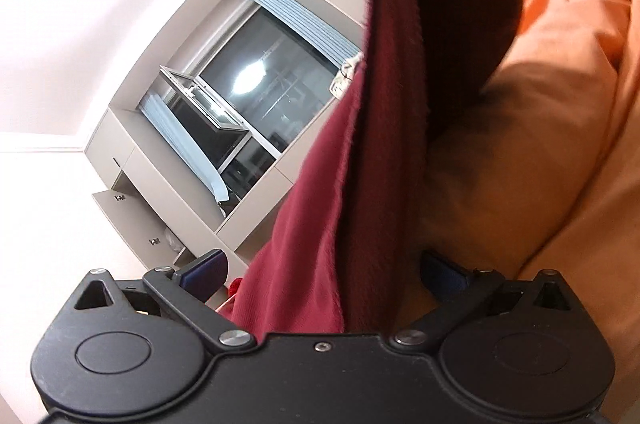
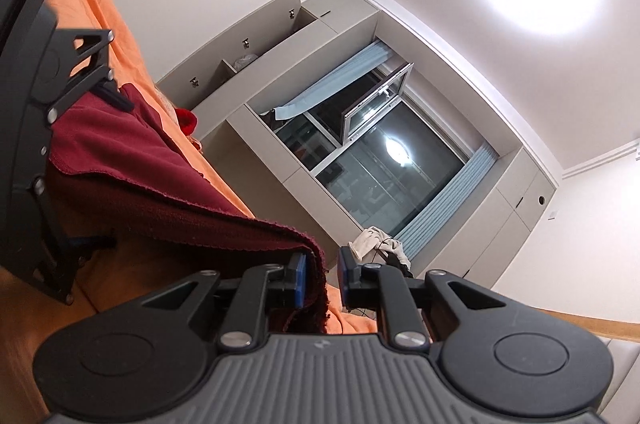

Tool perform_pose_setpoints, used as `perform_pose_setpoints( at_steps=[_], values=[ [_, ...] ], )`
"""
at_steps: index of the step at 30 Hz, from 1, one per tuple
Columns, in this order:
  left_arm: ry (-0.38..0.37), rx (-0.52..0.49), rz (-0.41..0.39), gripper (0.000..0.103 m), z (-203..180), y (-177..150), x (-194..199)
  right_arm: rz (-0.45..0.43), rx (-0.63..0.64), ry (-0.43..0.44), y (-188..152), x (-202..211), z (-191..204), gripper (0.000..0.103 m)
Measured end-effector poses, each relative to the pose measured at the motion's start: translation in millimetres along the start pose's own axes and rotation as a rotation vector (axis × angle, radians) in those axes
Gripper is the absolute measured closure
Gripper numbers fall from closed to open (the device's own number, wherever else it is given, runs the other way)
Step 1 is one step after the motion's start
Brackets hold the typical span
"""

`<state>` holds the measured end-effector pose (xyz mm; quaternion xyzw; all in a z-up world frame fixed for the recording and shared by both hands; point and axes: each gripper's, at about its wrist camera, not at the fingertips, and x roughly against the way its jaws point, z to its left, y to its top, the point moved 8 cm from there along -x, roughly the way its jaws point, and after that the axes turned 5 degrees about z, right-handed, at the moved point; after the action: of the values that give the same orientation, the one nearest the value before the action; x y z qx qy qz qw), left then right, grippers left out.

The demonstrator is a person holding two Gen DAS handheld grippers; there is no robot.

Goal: Fold small clothes
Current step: 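Carry the raised hem with both grippers over the shirt toward the collar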

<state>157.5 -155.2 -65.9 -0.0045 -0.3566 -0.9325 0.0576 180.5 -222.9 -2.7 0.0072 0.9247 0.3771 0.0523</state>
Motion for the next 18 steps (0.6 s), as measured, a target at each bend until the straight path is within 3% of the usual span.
perform_pose_setpoints(
  at_steps=[2, 4, 6, 12, 18],
  values=[
    [0.010, 0.016, -0.020, 0.005, 5.5, 3.7, 2.3, 0.003, -0.002, 0.000, -1.3, 1.1, -2.2, 0.086],
    [0.003, 0.050, -0.042, 0.020, 13.6, 6.5, 6.6, 0.002, -0.005, -0.001, -1.5, 2.7, -3.5, 0.086],
    [-0.007, 0.084, -0.047, 0.024, 22.6, 6.6, 10.3, -0.003, -0.008, -0.004, -0.8, 5.2, -4.8, 0.086],
    [0.004, 0.110, 0.014, 0.029, 48.3, -14.7, 20.6, -0.007, -0.009, -0.003, 1.3, 6.5, -6.4, 0.086],
    [0.046, 0.148, 0.142, 0.029, 70.2, -44.4, 32.6, -0.008, -0.017, -0.014, 1.1, 5.9, -8.6, 0.086]
  ],
)
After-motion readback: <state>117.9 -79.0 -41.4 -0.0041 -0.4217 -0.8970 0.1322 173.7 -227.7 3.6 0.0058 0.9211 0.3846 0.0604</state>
